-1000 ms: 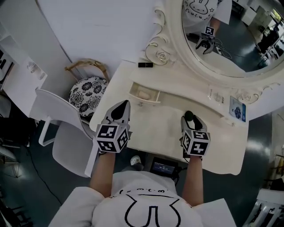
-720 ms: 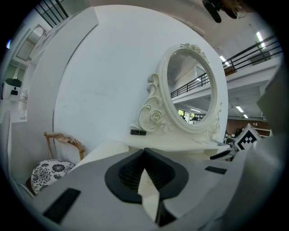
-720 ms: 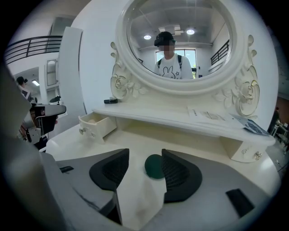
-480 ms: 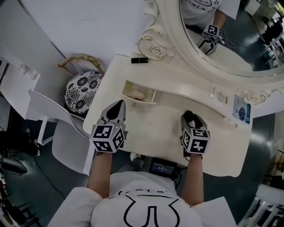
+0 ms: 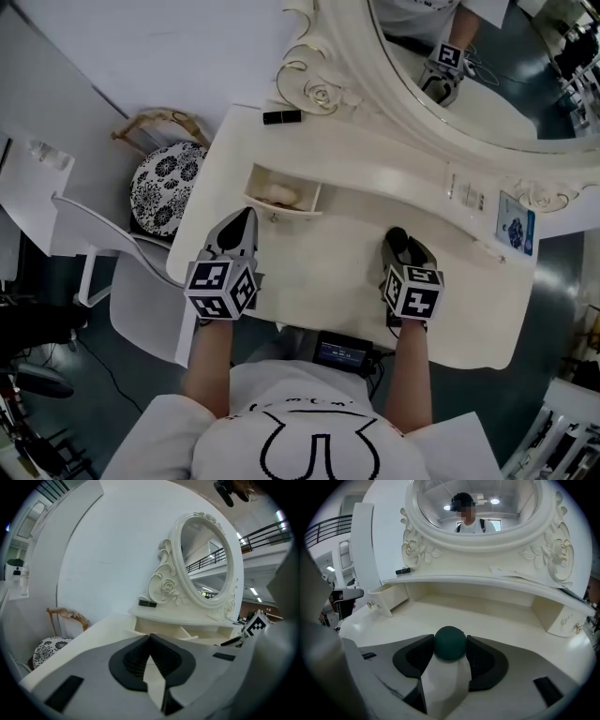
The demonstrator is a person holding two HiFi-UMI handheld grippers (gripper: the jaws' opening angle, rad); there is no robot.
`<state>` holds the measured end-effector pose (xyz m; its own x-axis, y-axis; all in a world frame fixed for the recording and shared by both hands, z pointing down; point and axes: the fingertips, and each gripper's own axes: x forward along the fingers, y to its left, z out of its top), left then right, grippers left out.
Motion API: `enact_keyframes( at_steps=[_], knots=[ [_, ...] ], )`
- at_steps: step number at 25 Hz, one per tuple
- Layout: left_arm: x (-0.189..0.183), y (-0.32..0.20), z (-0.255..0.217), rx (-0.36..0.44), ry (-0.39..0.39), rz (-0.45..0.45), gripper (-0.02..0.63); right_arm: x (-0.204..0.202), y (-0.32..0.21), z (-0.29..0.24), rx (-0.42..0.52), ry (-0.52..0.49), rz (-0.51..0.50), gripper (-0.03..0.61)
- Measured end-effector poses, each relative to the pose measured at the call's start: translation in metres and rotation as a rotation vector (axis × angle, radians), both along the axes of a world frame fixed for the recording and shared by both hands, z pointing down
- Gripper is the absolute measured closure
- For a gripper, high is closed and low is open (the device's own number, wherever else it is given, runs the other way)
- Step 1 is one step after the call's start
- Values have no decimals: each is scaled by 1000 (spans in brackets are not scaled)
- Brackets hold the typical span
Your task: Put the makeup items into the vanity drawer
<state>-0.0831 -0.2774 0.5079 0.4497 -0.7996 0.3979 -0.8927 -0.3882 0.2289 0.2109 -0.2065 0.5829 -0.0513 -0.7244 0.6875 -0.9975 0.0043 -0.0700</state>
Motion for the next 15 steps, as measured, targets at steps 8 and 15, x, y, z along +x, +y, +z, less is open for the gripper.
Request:
enact_keyframes(
  at_steps=[8,15],
  knots=[
    [-3,6,-5,15,-9,-4,598,1,0,0,-10,16,9,520],
    [-20,16,-19,47,2,-38,598,-9,6,-10,-7,8,-18,518]
  ],
)
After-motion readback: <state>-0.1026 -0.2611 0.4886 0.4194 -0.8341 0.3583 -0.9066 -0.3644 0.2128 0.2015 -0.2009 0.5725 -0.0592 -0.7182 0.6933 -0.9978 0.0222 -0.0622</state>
